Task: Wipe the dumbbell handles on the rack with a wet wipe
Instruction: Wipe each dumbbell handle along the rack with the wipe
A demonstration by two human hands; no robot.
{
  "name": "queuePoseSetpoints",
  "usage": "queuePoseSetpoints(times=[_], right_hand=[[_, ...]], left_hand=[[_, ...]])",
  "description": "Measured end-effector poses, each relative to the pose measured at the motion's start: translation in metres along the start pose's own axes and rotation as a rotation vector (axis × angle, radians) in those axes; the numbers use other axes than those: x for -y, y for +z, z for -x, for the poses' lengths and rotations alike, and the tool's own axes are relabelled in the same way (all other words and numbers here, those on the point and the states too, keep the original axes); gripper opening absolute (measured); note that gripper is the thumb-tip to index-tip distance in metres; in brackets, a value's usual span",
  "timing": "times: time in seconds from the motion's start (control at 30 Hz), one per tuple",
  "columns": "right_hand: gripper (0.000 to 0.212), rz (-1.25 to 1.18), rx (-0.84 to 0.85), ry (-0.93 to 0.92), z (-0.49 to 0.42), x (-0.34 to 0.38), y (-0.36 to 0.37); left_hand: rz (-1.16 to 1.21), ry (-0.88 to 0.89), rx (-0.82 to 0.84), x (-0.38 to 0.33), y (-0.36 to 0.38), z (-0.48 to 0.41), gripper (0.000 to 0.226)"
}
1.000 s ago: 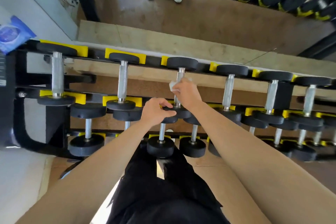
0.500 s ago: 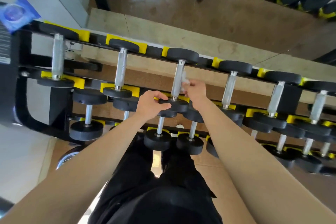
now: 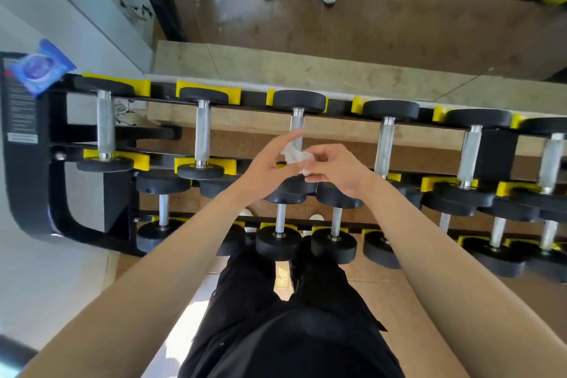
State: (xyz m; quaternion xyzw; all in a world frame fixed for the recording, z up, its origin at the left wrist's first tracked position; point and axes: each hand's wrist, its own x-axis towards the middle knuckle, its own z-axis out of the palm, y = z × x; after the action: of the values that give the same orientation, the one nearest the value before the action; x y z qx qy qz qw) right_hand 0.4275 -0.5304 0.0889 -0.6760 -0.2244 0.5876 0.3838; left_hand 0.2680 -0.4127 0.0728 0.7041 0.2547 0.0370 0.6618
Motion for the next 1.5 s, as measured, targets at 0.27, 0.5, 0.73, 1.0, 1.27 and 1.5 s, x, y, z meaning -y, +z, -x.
queuePoseSetpoints(times=[0.27,0.5,0.73,1.0,1.27,1.5], right_hand=[[0.020,-0.182,-0.275,0.048,-0.027,-0.015,0.010],[0.011,0.512,-0.350,-0.004,-0.032,-0.038,0.014],[0.015,0.642,-0.238,0.022,-0.026,-0.039,0.006],[0.008,0.599,-0.211,-0.015,-0.035,-0.032,0.011],[0.015,0.807,-0.296,0.126,-0.040,-0.043,-0.005],[0.006,0.803,-0.147,0.028,-0.050,-0.028,0.013]], left_hand=[[-0.092,-0.240,-0.028,0.020,-0.021,-0.014,0.026],[-0.463,-0.239,-0.003,0.043,-0.020,-0.011,0.011],[-0.583,-0.199,0.015,0.035,-0.005,-0.001,0.042],[-0.655,-0.341,-0.040,0.044,-0.028,-0.024,0.024],[-0.675,-0.331,0.037,0.041,-0.012,-0.042,0.022],[-0.850,-0.414,-0.026,0.059,-0.033,-0.041,0.026]])
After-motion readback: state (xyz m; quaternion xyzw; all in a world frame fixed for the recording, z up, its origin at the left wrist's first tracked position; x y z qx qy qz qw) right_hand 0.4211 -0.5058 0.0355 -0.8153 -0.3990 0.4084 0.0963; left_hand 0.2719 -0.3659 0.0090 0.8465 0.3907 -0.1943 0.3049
